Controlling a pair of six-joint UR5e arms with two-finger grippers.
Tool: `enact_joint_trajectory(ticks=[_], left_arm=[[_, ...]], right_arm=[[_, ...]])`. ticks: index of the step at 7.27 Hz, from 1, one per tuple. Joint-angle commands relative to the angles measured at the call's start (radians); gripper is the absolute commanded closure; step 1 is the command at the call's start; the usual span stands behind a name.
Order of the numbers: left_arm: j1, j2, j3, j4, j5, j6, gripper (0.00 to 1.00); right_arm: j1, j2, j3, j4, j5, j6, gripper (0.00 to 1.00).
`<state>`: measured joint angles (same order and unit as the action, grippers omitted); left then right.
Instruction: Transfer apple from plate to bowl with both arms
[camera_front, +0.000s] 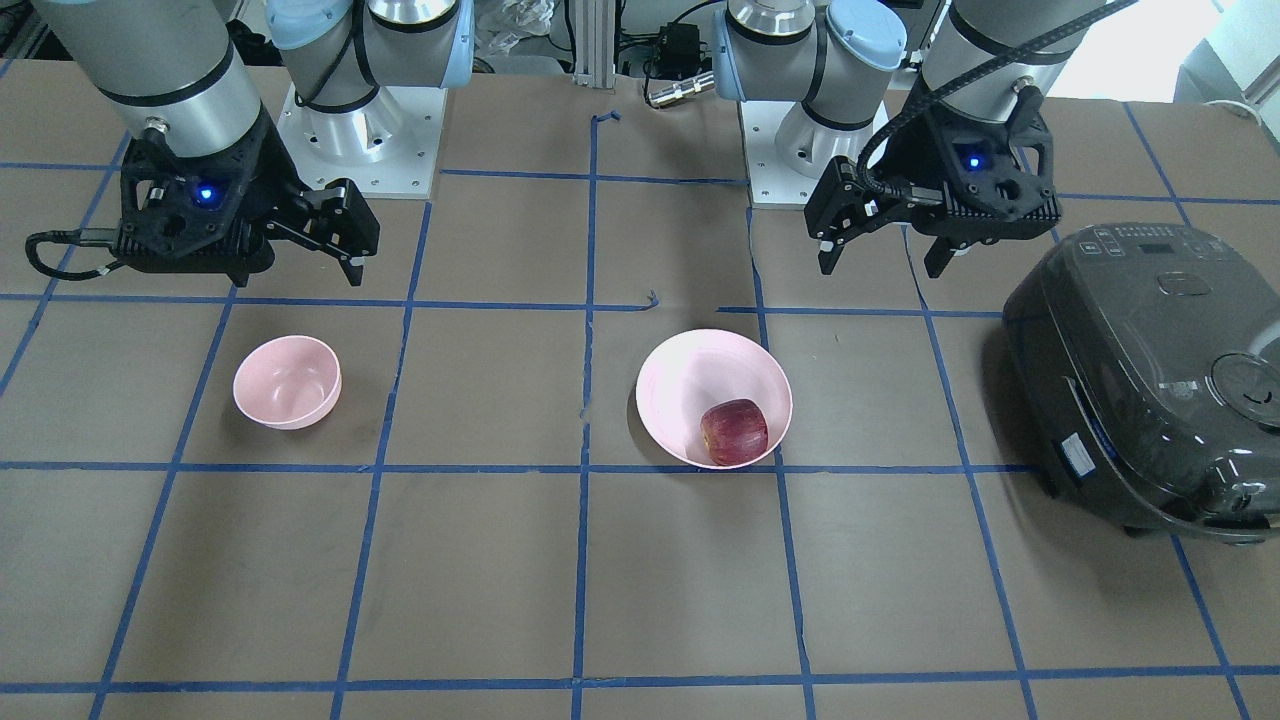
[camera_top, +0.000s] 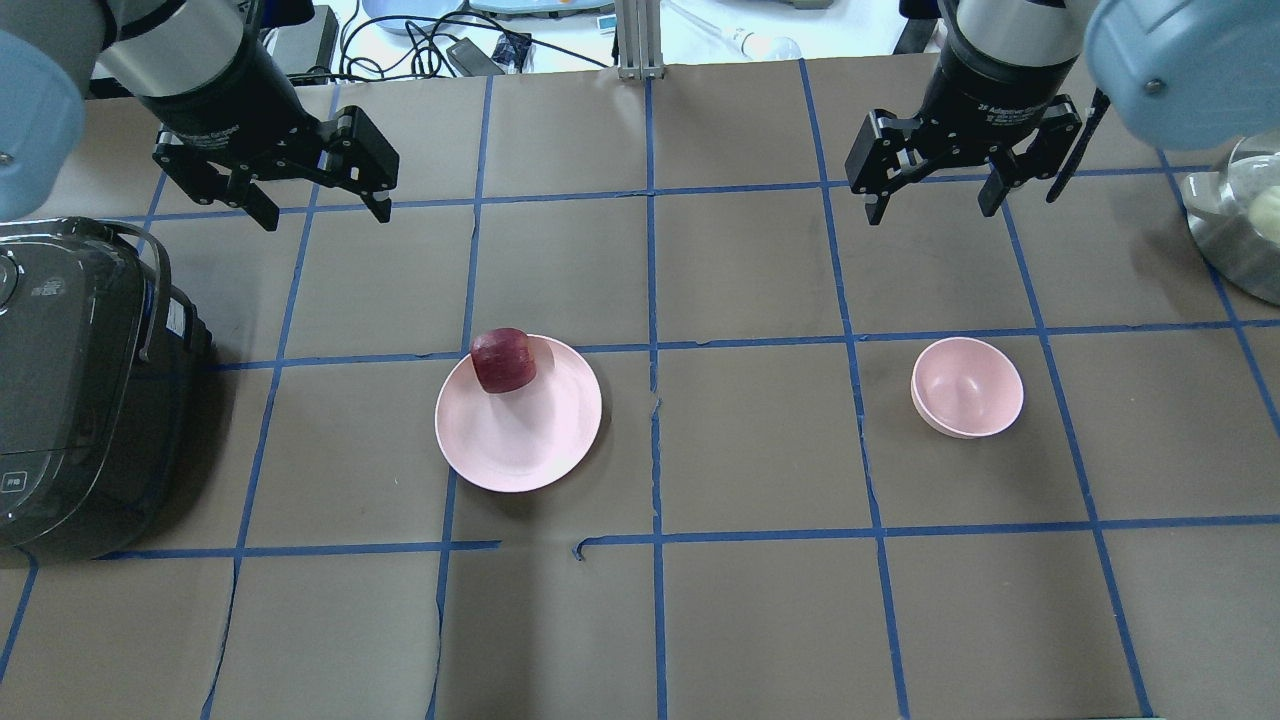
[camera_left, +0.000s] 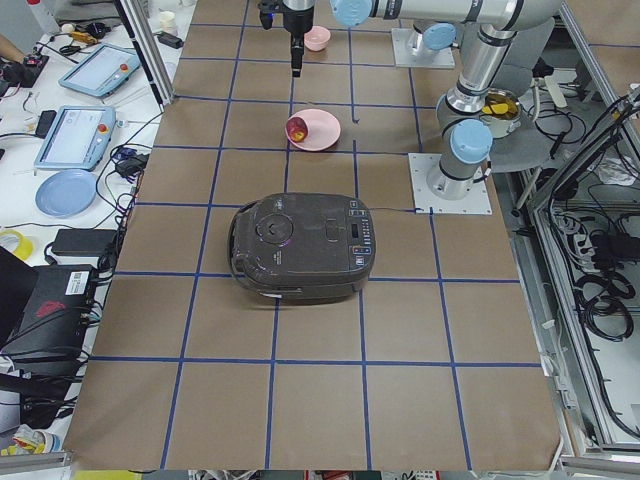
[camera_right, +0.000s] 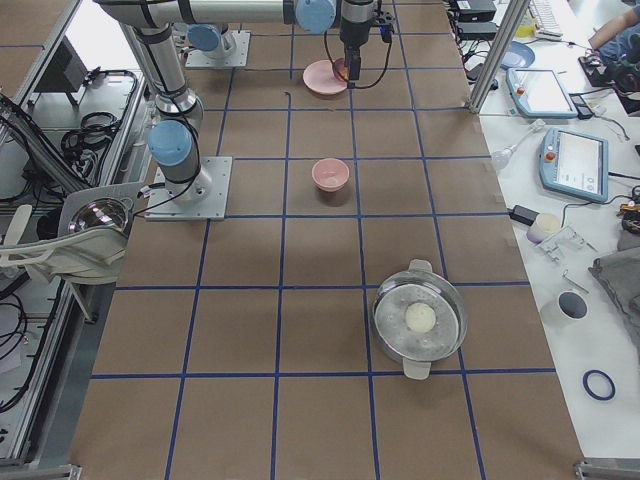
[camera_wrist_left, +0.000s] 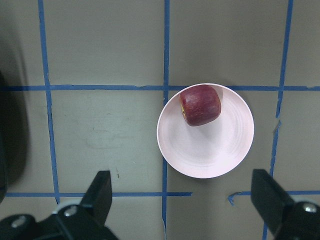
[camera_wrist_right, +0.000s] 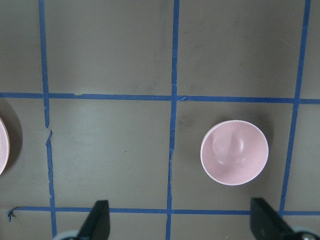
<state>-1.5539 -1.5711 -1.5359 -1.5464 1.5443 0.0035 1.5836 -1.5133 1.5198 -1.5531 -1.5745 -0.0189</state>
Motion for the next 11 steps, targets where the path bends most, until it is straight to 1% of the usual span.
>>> enact_joint_trajectory(ticks=[1,3,4,5,6,7,8,9,10,11], left_arm=[[-0.002,0.006,0.0,-0.003,0.003,-0.008,0.0],[-0.002,0.01,-0.001,0.0,0.005,-0.007,0.0],[-0.002,0.008,-0.003,-0.003,0.008,0.003,0.0],[-0.005,0.0,-0.004,0.003,0.008,-0.005,0.0],[-0.005,-0.003,-0.006,0.005,0.0,-0.014,0.0],[-0.005,-0.001,-0.004,0.003,-0.006,-0.02,0.0],[-0.005,-0.003,-0.006,0.003,-0.003,-0.02,0.0],[-0.005,-0.007,-0.006,0.006,-0.003,-0.02,0.0],[-0.005,-0.026,-0.01,0.038,-0.004,-0.019,0.0],[-0.014,-0.056,-0.039,0.136,-0.01,-0.031,0.0]], right_arm=[[-0.002,0.004,0.002,0.008,-0.004,0.001,0.0],[-0.002,0.004,0.002,0.013,0.001,-0.003,0.0],[-0.007,0.011,0.002,-0.005,0.008,-0.01,0.0],[-0.046,0.028,0.002,-0.018,0.002,-0.109,0.0],[-0.124,0.041,0.011,-0.013,0.013,-0.227,0.0],[-0.213,0.041,0.055,-0.022,0.019,-0.309,0.0],[-0.282,0.044,0.13,-0.116,0.048,-0.411,0.0],[-0.339,0.044,0.233,-0.248,0.054,-0.505,0.0],[-0.359,0.057,0.337,-0.383,0.054,-0.515,0.0],[-0.363,0.071,0.426,-0.503,0.05,-0.512,0.0]])
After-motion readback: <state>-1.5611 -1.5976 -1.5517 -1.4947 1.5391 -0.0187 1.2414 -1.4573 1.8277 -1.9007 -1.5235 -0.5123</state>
